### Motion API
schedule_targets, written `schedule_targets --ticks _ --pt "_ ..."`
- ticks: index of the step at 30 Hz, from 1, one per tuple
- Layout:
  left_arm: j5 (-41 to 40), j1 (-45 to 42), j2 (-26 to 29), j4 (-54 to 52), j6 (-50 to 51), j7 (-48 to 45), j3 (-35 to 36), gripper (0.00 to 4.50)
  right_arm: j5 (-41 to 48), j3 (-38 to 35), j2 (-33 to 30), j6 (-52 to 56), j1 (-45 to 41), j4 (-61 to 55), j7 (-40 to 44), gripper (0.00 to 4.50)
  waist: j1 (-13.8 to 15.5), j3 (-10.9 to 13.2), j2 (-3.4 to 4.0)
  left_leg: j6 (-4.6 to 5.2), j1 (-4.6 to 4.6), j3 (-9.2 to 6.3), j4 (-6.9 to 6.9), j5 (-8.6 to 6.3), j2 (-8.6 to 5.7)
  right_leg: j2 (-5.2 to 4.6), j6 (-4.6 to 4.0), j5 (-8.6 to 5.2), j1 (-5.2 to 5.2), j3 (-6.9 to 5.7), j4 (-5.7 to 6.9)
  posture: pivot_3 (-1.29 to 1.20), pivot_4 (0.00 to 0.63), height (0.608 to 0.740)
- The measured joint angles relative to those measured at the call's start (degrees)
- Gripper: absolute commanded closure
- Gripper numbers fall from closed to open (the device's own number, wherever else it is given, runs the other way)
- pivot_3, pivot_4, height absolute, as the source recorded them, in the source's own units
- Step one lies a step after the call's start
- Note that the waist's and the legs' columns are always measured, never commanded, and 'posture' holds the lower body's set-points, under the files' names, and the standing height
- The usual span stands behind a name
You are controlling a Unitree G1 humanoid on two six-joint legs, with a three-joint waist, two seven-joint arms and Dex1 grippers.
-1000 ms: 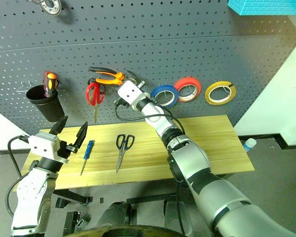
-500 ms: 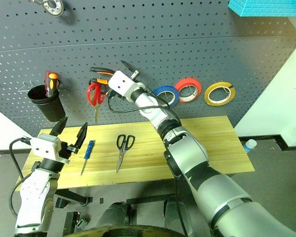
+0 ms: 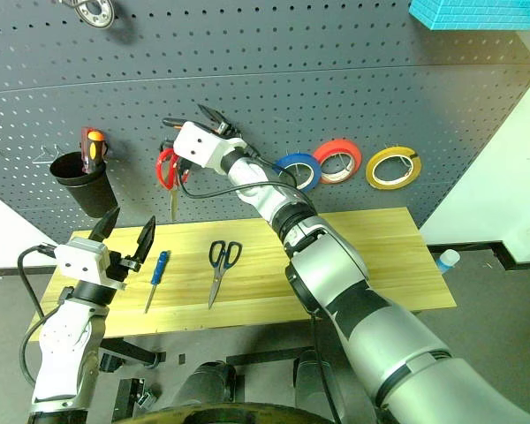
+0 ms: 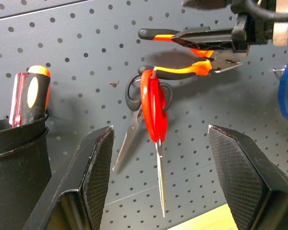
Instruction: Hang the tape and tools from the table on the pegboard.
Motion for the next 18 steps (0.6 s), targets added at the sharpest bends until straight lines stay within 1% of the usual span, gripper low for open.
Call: schedule_targets --ticks 8,16,18 --pt "0.00 -0.64 0.00 1.13 -0.26 -0.05 -0.15 1.22 -1.14 1.76 -0.37 -0.13 0.00 0.00 0.82 1.93 -0.09 -0.01 0.00 0.00 0.01 0.00 0.00 0.00 0.00 0.00 0.00 0.00 0.00 0.00 0.01 0.05 0.000 0.738" --pt "0.00 -1.12 0.00 1.67 -0.80 -0.06 -0.19 1.22 -2.30 3.16 -0.77 2.44 0.00 0.00 1.46 1.93 -0.06 -0.02 0.00 0.00 0.01 0.00 0.01 0.00 0.00 0.00 0.00 0.00 0.00 0.00 0.02 0.05 0.000 0.738" --pt "0.00 -1.14 0.01 1.78 -0.87 -0.10 -0.19 1.22 -2.28 3.16 -0.78 3.10 0.00 0.01 1.17 2.31 -0.08 -0.02 0.00 0.00 0.01 0.00 0.01 0.00 0.00 0.00 0.00 0.01 0.00 0.00 0.02 0.05 0.000 0.738"
